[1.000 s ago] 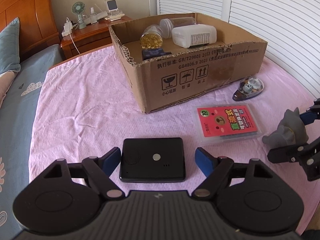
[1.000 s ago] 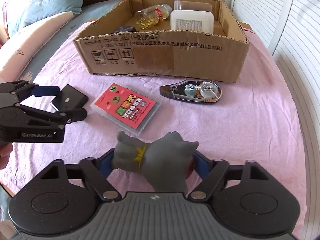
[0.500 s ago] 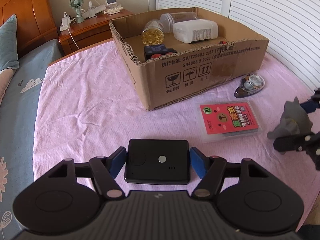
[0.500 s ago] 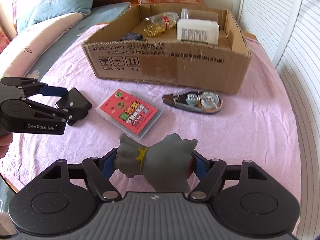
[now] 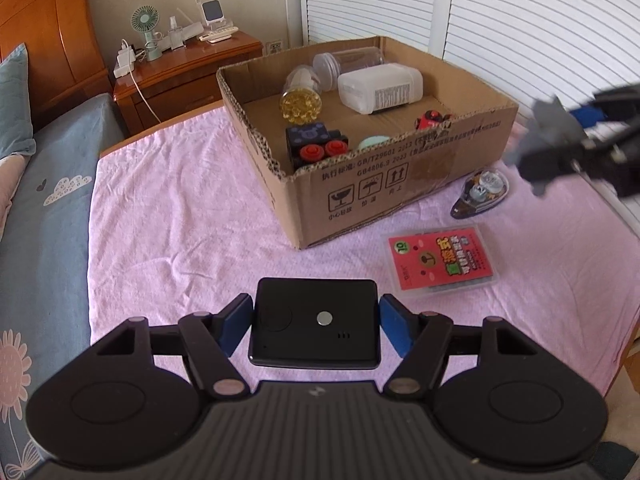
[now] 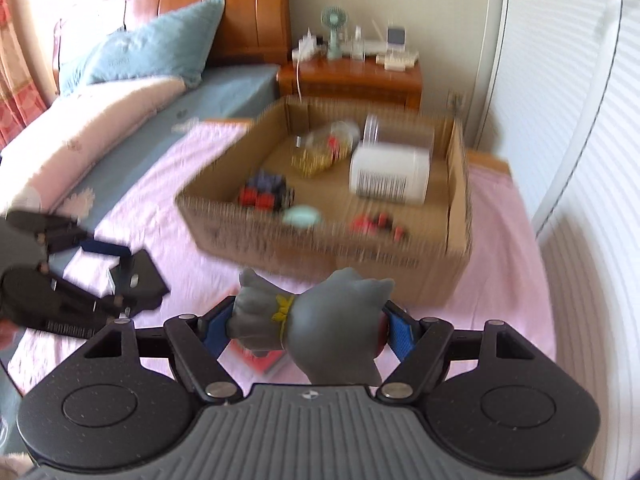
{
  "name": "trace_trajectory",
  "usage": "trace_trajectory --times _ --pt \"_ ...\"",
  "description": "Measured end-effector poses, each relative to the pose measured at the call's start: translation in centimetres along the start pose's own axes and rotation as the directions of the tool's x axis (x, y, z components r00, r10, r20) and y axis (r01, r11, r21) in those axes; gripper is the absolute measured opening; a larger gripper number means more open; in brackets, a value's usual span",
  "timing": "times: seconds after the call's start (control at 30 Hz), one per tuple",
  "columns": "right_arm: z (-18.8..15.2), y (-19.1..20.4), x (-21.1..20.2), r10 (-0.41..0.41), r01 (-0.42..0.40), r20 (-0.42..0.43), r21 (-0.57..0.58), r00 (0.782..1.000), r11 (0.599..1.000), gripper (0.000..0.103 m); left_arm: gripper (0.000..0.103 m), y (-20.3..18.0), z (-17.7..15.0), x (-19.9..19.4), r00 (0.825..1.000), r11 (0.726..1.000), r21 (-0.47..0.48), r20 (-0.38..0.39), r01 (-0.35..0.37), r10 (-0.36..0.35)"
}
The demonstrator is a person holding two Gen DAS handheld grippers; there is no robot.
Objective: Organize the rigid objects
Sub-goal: 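Carry the gray toy into the box and open right tool while left tool holds the black case, then lower the black case into the box and open left tool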
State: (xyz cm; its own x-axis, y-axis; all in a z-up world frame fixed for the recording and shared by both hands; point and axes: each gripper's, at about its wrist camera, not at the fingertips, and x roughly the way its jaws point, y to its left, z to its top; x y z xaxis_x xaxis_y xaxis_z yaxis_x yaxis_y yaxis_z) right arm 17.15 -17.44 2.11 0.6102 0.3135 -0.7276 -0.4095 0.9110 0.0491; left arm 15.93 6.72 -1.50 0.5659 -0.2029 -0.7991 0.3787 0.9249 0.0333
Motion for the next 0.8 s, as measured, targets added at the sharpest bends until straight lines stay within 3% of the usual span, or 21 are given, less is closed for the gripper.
trace_trajectory --times 0.13,0.37,0.43,0.47,0.5,0.8 --pt "2.8 -0.7 1.1 0.015 -0.014 0.044 -0.015 0.999 1.0 0.079 0.069 0.1 0.8 -0.7 1.0 1.0 0.002 0.015 -0.002 0.002" --pt "6.7 -1.3 5.8 0.03 -0.028 0.037 -0.043 0.999 0.999 0.08 0.069 0.7 2.0 -1.3 0.999 0.999 -0.015 0.031 -0.028 0.029" --pt "7.3 -1.6 7.0 0.01 -0.009 0.043 -0.03 0.999 1.0 0.085 0.069 0.7 2.2 -1.4 0.999 0.999 -0.016 0.033 -0.037 0.038" --pt "7.4 -1.7 7.3 0.008 -0.007 0.038 -0.025 0.999 1.0 0.098 0.069 0.7 2.3 -1.5 0.999 0.999 -0.016 0.033 -0.038 0.039" --pt "7.3 -1.8 7.3 0.012 -0.011 0.048 -0.019 0.999 1.0 0.103 0.069 0.7 2.4 -1.5 0.999 0.999 -0.014 0.034 -0.041 0.042" --pt "4.4 -2.4 5.7 -0.016 0.016 0.014 0.031 1.0 0.999 0.103 0.069 0.6 4.1 -2.2 0.997 0.999 0.0 0.062 -0.044 0.044"
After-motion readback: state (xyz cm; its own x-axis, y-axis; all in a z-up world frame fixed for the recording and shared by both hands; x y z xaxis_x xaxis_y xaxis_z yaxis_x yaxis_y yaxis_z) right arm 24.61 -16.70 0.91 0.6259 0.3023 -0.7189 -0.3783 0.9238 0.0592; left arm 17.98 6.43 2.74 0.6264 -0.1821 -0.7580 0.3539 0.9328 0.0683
